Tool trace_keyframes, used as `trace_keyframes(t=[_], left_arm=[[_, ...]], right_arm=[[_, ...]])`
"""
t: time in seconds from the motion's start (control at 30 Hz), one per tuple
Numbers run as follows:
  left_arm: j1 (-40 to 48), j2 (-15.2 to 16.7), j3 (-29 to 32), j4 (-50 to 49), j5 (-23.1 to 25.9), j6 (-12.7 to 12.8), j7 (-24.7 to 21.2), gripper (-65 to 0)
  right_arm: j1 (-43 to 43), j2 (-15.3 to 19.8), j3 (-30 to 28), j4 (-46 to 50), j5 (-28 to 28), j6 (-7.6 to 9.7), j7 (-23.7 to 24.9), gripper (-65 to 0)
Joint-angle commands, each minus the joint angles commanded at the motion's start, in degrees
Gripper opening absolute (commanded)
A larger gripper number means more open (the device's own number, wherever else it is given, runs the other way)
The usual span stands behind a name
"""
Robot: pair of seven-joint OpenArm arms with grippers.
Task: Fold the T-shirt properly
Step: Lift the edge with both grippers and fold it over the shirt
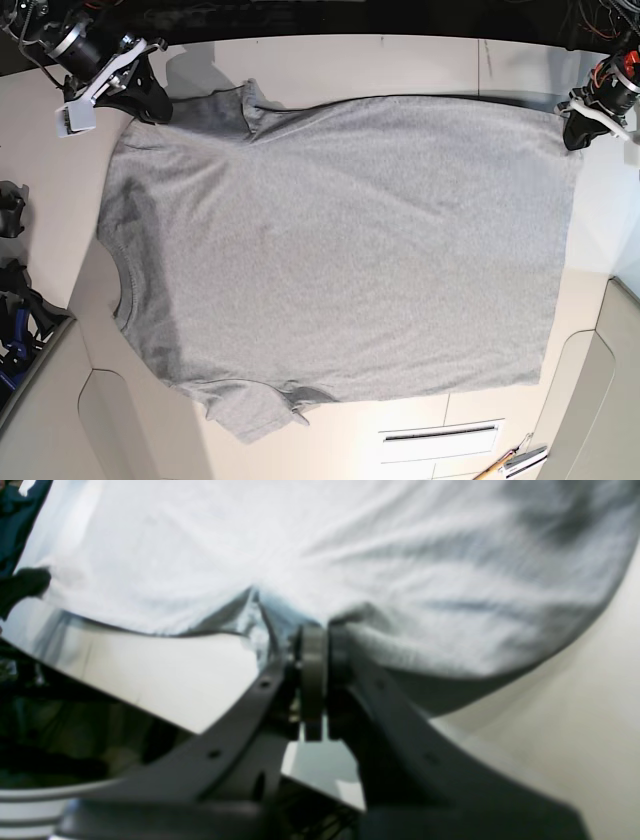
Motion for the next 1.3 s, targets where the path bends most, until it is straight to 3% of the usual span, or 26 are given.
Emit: trace_keyframes(t=[0.2,0.33,0.63,1.0,1.1,1.27,1.3], left_arm=[[-5.0,0.0,0.0,-0.1,4.3,0.0,-0.7,-65.0],[-8.4,0.0,0.0,-1.9,8.0,0.0,-4.0,-65.0],[-17.0,0.0,3.2,-14.0,8.1,0.0,-5.5,-65.0],[-24.7,-0.6,4.0,-23.4,9.2,0.0,-6.6,-65.0],[-24.7,-0.6,4.7,-24.7,10.6,0.0,-9.2,-65.0],[-24.7,-0.6,4.7,-25.4,10.9,0.0,-10.3,-46.7],[-24.7,-0.6,4.7,-25.4,10.6,0.0,-10.3,-42.7]], right_arm=[[6.7,0.0,0.8,-0.8,-3.3,-0.02,0.0,-65.0],[12.5,0.1,0.7,-4.7,-5.2,-0.02,0.0,-65.0],[26.7,0.3,-0.3,-17.6,-5.7,0.46,0.0,-65.0],[41.4,0.3,-3.5,-32.5,-11.6,0.44,0.2,-65.0],[43.0,0.3,-3.5,-35.8,-12.4,0.42,0.5,-65.0],[42.9,0.1,-3.5,-37.2,-12.5,0.42,1.7,-63.4],[42.9,0.1,-3.5,-37.2,-12.4,0.39,1.7,-54.1]])
